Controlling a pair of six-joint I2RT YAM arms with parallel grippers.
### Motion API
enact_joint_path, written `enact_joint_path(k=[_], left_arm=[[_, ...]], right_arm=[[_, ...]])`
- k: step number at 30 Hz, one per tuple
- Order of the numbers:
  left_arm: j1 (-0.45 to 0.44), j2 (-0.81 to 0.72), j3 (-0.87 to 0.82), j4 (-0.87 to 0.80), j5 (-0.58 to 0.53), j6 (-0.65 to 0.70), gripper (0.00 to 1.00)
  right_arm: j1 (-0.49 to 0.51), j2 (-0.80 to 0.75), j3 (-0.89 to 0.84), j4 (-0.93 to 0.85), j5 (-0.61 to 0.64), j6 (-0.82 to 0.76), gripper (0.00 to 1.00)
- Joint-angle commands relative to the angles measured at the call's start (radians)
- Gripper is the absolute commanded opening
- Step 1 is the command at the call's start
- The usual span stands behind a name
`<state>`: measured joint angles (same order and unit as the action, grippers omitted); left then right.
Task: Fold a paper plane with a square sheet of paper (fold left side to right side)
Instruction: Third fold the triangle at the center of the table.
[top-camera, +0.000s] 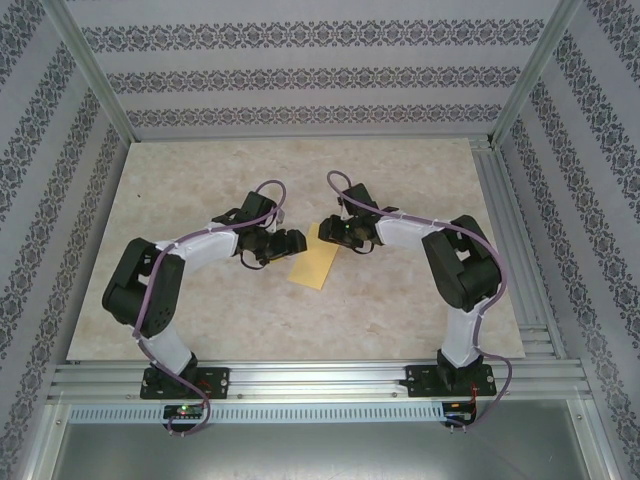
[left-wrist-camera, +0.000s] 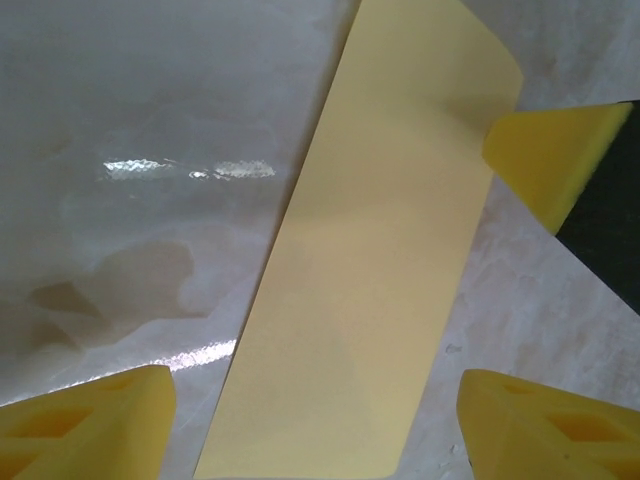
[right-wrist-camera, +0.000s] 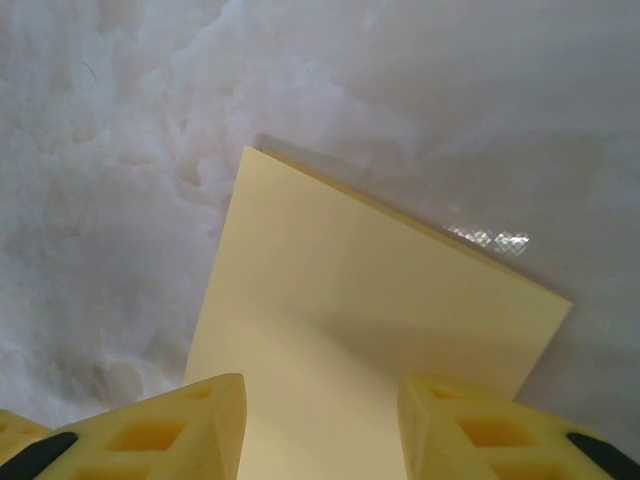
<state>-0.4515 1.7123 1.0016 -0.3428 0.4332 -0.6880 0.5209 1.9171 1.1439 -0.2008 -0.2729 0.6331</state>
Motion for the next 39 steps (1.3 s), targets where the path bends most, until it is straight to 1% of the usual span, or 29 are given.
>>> enact_joint_path(k=[1,8,12,16,21,31,35,39], left_arm=[[0.009,0.014,0.027,0.052,0.016,-0.017,0.76],[0.002,0.067,0.042,0.066,0.051,-0.031,0.76],[-0.008,0.096,0.062,0.064,0.067,-0.036,0.74],[-0.024,0.12,0.077,0.073,0.079,-0.044,0.69],[-0.036,0.142,0.093,0.071,0.085,-0.045,0.56],[-0.044,0.166,0.109,0.042,0.063,-0.03,0.57],[-0.049,0.176,0.114,0.05,0.095,-0.024,0.51],[-0.058,0.187,0.122,0.047,0.103,-0.019,0.46]], right_arm=[[-0.016,0.02,0.015,-0.012,0.032,-0.037,0.44],[-0.027,0.025,-0.016,-0.014,0.035,-0.059,0.44],[-0.029,0.03,-0.031,0.004,0.02,-0.058,0.44],[-0.028,0.031,-0.035,0.007,0.016,-0.061,0.44],[-0.028,0.031,-0.039,0.012,0.011,-0.063,0.44],[-0.028,0.036,-0.05,0.028,-0.002,-0.053,0.44],[-0.028,0.039,-0.047,0.029,-0.005,-0.052,0.44],[-0.027,0.042,-0.042,0.034,-0.012,-0.047,0.44]])
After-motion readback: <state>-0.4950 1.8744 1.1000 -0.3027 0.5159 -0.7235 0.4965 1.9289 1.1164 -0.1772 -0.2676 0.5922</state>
